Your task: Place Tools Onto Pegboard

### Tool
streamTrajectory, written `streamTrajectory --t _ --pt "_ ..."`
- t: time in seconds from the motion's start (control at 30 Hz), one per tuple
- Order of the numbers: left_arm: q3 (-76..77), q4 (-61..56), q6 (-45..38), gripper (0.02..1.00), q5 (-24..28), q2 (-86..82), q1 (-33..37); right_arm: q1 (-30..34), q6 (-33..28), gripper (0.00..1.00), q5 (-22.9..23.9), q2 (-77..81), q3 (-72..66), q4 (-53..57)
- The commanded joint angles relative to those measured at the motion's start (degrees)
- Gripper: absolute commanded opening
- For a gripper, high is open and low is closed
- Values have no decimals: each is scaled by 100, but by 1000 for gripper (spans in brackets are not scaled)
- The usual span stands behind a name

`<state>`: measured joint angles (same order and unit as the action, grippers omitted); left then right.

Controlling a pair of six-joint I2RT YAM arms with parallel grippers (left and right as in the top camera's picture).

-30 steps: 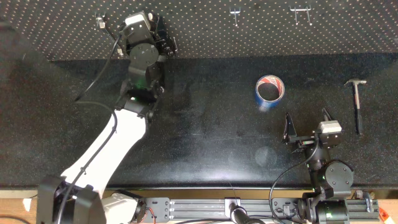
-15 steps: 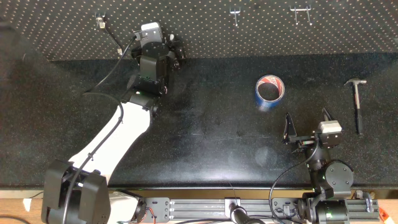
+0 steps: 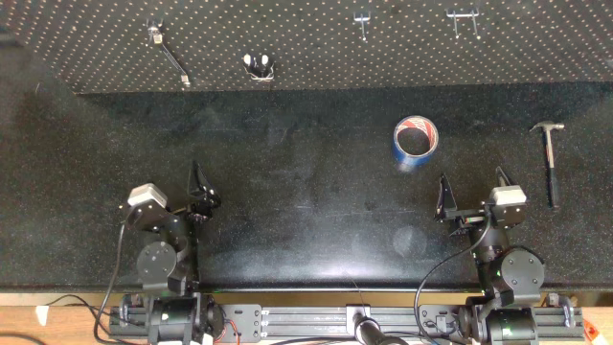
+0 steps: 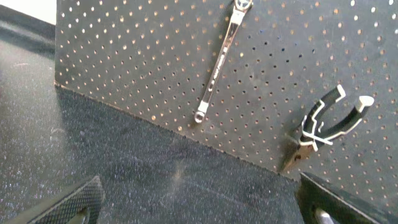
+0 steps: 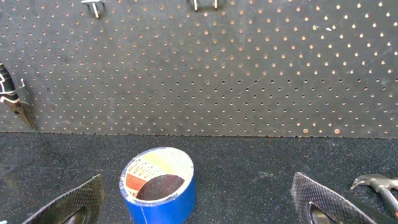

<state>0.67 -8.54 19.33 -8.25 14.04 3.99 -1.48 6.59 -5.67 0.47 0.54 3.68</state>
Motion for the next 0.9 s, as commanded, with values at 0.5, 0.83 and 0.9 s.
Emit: streamTrajectory --t 0.5,0.83,0.9 --pt "-35 1320 -1366 996 896 -1386 -509 -22 46 980 13 -39 -31 13" --pt "-35 1320 -1366 996 896 -1386 -509 -308 1504 980 122 1488 577 15" --pt "-35 1320 -1366 996 896 -1386 -509 -765 1757 980 -87 3254 1510 -245"
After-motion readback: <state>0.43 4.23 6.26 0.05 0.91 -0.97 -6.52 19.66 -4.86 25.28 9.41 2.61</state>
